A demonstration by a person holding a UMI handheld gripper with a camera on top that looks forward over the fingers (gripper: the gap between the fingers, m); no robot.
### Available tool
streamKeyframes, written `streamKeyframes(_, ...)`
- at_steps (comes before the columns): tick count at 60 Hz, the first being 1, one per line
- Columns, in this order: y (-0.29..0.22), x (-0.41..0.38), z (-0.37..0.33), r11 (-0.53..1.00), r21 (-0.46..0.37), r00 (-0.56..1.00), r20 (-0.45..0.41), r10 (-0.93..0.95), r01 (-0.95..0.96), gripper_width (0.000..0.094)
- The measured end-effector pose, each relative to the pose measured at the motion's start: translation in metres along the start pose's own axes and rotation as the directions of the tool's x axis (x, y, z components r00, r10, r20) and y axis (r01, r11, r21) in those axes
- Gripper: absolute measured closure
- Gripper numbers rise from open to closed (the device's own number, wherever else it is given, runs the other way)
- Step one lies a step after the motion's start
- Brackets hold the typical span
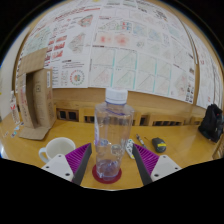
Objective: Pour water
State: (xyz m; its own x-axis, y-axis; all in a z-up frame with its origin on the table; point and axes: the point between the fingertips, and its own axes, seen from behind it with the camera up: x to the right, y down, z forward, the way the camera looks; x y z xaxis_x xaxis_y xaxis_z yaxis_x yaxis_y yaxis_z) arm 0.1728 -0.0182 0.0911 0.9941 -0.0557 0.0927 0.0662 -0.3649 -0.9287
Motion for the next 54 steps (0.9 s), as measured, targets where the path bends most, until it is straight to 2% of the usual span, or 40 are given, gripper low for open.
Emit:
streamKeyframes(5, -0.005, -0.003, -0.028, 1.0, -0.004, 1.0, -0.008, -0.017, 0.017, 0.0077)
streamKeyframes(13, -0.006, -0.014, -0.091, 0.999, -0.037, 1.0, -0.016, -0.027, 0.027, 0.0089)
streamKeyframes(31, 0.018, -0.051, -0.285, 0.993, -0.112, 0.997, -0.073, 0.029, -0.037, 0.0087)
streamKeyframes(43, 0.03, -0.074, -0.399, 0.993, -0.107, 0.994, -0.099, 0.035, -0.045, 0.0087)
streamKeyframes(54, 0.035, -0.096, -0.463, 0.995, -0.098, 0.996, -0.088, 0.014, -0.023, 0.0085)
